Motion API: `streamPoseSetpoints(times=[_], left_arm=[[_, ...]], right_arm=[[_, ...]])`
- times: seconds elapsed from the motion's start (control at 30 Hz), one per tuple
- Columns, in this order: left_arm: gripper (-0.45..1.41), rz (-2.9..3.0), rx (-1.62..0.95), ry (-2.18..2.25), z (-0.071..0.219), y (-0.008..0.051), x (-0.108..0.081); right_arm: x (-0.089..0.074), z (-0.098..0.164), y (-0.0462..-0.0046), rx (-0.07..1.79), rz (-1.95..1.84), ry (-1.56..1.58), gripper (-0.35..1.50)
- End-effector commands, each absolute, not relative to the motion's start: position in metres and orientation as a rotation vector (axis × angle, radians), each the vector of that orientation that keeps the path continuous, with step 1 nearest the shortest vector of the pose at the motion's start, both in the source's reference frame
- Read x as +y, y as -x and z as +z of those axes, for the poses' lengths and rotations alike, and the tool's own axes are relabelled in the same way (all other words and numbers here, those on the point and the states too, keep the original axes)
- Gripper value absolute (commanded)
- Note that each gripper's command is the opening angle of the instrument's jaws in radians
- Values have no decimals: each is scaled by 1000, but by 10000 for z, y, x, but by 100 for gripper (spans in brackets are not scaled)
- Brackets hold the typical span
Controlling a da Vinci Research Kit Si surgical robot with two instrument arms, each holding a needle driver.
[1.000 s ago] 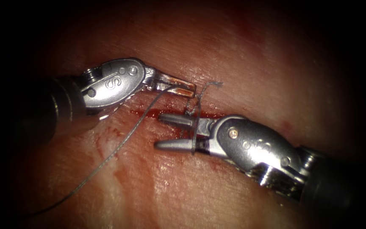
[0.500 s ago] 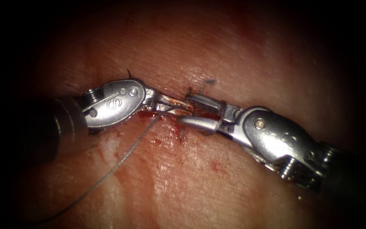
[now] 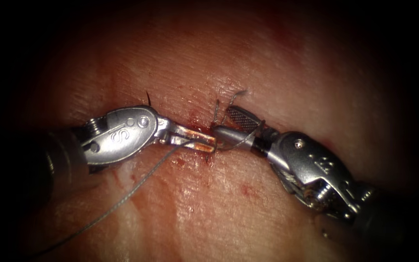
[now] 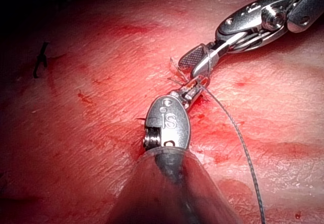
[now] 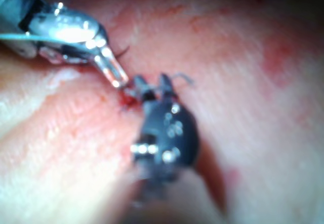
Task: Wound Closure
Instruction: Use the right gripper to grab the short suture and.
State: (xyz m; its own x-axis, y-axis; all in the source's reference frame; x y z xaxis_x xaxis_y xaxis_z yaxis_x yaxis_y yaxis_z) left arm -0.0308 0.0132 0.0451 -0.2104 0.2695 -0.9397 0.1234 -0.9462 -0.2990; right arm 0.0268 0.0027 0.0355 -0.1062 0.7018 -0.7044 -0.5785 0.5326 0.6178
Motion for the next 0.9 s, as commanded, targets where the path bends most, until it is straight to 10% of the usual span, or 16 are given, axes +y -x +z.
streamPoseSetpoints(times=[0.03,0.37,0.9], left_arm=[[-45,2321,-479,1909,456,313,136],[-45,2322,-484,1909,455,316,137],[-45,2325,-485,1915,457,316,131]], right_arm=[[32,358,-272,1283,1116,-118,59],[40,372,-264,1249,1213,-136,83],[48,383,-304,1240,1225,-211,71]])
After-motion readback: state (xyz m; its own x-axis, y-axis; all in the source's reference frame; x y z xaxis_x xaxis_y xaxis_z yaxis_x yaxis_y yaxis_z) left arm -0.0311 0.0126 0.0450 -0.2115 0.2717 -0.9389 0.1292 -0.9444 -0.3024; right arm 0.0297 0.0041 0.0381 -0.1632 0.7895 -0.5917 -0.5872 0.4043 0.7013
